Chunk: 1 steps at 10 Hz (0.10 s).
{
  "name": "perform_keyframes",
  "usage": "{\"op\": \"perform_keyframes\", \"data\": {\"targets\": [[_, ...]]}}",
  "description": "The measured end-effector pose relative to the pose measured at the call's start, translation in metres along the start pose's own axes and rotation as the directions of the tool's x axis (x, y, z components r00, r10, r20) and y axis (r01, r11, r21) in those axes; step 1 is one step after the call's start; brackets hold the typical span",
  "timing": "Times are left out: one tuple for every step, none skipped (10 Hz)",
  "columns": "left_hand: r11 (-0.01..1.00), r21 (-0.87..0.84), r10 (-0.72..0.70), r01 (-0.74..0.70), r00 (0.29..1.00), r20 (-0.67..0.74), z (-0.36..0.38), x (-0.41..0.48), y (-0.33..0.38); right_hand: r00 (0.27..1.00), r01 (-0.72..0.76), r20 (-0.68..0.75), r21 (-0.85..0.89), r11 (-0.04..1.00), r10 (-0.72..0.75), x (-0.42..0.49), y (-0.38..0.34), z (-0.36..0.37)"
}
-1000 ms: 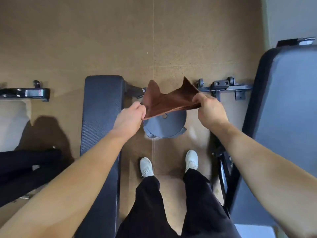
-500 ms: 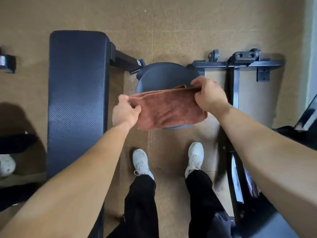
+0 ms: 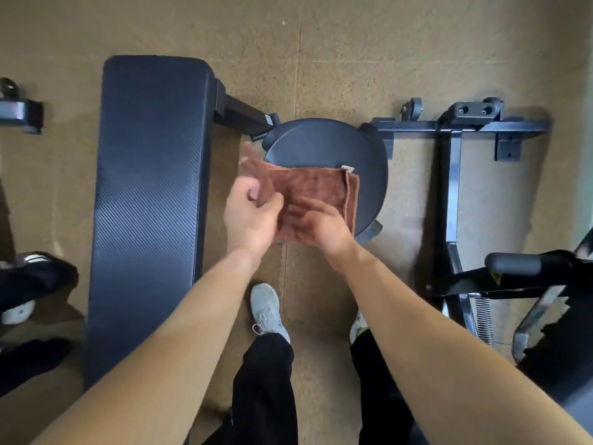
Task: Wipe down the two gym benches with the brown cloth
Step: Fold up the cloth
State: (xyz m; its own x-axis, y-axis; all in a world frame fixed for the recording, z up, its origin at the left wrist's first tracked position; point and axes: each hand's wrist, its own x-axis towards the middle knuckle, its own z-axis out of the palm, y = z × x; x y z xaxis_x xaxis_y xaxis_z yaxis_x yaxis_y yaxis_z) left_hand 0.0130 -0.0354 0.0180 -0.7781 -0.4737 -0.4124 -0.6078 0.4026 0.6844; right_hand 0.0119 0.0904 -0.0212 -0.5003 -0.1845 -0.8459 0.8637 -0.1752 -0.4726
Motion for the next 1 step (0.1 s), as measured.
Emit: {"op": "perform_keyframes", "data": {"targets": [[0.999, -0.011, -0.038, 0.046, 0.908, 0.417, 0.0313, -0.0193, 0.0168, 0.883, 0.006, -0.433, -0.370, 0.929, -0.178, -0.0067, -0.0157, -0.0392]]}}
